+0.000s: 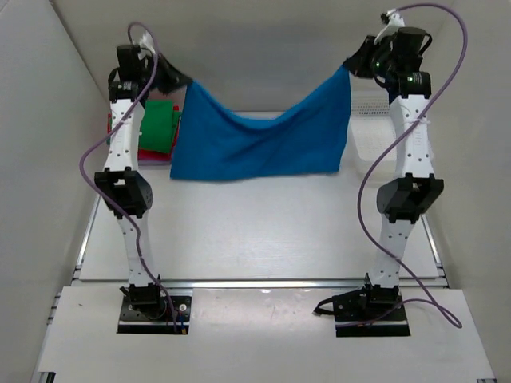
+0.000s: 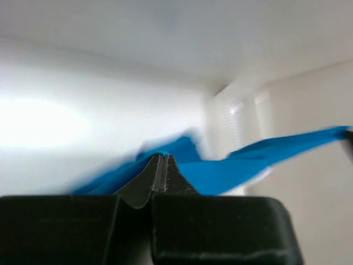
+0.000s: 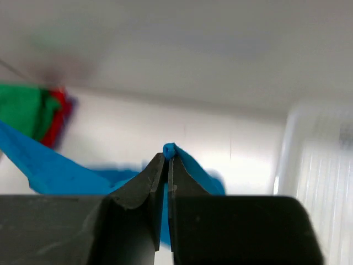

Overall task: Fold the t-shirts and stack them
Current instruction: Flatten out the tshirt

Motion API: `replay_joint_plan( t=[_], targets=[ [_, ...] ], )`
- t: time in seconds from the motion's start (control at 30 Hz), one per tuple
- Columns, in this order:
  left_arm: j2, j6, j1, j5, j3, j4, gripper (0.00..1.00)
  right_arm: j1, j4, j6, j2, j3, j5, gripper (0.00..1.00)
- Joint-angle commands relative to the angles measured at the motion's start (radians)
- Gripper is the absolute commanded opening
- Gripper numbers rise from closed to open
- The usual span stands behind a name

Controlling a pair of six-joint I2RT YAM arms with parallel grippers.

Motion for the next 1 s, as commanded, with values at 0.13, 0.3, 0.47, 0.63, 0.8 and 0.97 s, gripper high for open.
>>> replay_joint_plan(
  t=[0.13, 0.3, 0.47, 0.63, 0.8, 0.97],
  targets=[
    [0.079, -0.391, 0.096, 0.237, 0.464, 0.431, 0.00, -0.034, 0.247, -0.046, -0.059, 0.223, -0.045, 0.00],
    [-0.017, -0.472, 0.162, 0.221, 0.532, 0.502, 0.00, -0.150, 0.356, 0.016, -0.256, 0.070, -0.131, 0.00],
    [-0.067, -0.660, 0.250, 0.333, 0.533, 0.652, 0.00, -0.187, 0.359, 0.048, -0.403, 0.033, -0.203, 0.00],
    [-0.153, -0.687, 0.256, 0.359, 0.530, 0.659, 0.00, -0.193, 0.391, 0.074, -0.532, -0.023, -0.246, 0.00],
    [-0.176, -0.759, 0.260, 0.413, 0.530, 0.681, 0.00, -0.199, 0.391, 0.079, -0.635, -0.080, -0.276, 0.00],
    [-0.188, -0.807, 0.244, 0.438, 0.530, 0.627, 0.00, -0.170, 0.405, 0.099, -0.672, -0.100, -0.289, 0.00]
  ],
)
